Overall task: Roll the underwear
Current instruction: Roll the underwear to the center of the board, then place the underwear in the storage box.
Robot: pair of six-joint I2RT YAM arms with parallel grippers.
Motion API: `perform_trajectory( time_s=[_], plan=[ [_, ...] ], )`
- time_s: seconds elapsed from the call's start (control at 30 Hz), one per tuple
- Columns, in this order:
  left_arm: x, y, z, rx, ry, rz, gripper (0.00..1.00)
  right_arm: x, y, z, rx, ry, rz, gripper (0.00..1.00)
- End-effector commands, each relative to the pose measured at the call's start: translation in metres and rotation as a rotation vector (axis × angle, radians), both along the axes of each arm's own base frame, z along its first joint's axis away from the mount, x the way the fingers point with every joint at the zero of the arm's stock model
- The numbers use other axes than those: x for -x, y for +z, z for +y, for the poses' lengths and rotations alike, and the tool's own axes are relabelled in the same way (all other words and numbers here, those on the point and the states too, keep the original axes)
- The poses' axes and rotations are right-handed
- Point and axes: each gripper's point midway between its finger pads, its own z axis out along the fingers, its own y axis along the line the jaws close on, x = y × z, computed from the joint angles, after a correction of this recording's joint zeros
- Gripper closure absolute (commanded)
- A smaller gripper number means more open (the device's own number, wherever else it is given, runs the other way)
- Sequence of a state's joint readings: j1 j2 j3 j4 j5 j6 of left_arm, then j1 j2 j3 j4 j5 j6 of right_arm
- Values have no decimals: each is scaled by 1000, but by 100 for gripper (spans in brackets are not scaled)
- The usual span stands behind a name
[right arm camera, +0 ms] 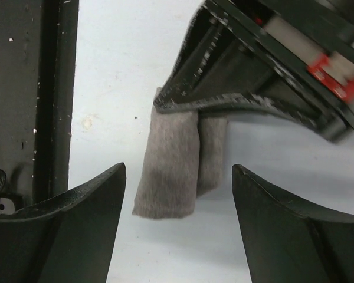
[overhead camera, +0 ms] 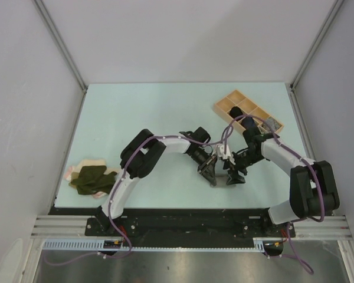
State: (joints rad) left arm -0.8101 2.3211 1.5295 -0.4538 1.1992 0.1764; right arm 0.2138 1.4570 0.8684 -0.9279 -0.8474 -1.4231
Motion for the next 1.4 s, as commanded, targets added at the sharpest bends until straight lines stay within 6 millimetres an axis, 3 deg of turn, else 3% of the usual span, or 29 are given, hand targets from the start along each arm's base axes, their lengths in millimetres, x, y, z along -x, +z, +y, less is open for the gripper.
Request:
perform_trajectory(
  time_s=[0.0, 0.53, 0.73, 0.83, 1.07, 1.17, 1.3, 1.37],
  plan=[
    [27, -78, 38, -321, -2, 70, 88, -9, -12, 6, 74, -16, -22, 23],
    [21, -86, 38, -352, 8, 116, 88, -12, -53, 10, 238, -20, 19, 23],
    [20, -86, 37, -356, 4, 112, 89, -3, -67, 5, 293, -15, 74, 27],
    [19, -87, 37, -354, 6, 107, 89, 1, -70, 6, 307, 1, 87, 33],
    [10, -87, 37, -355, 48, 74, 89, 12, -72, 5, 323, 47, 109, 74],
    [-2, -80, 34, -334, 95, 39, 85, 15, -73, 4, 326, 60, 115, 84],
    [-27, -70, 35, -313, 187, -43, 72, 18, -74, 4, 336, 67, 121, 94],
    [-35, -55, 36, -290, 226, -81, 69, 16, -74, 5, 335, 66, 116, 100]
  ],
)
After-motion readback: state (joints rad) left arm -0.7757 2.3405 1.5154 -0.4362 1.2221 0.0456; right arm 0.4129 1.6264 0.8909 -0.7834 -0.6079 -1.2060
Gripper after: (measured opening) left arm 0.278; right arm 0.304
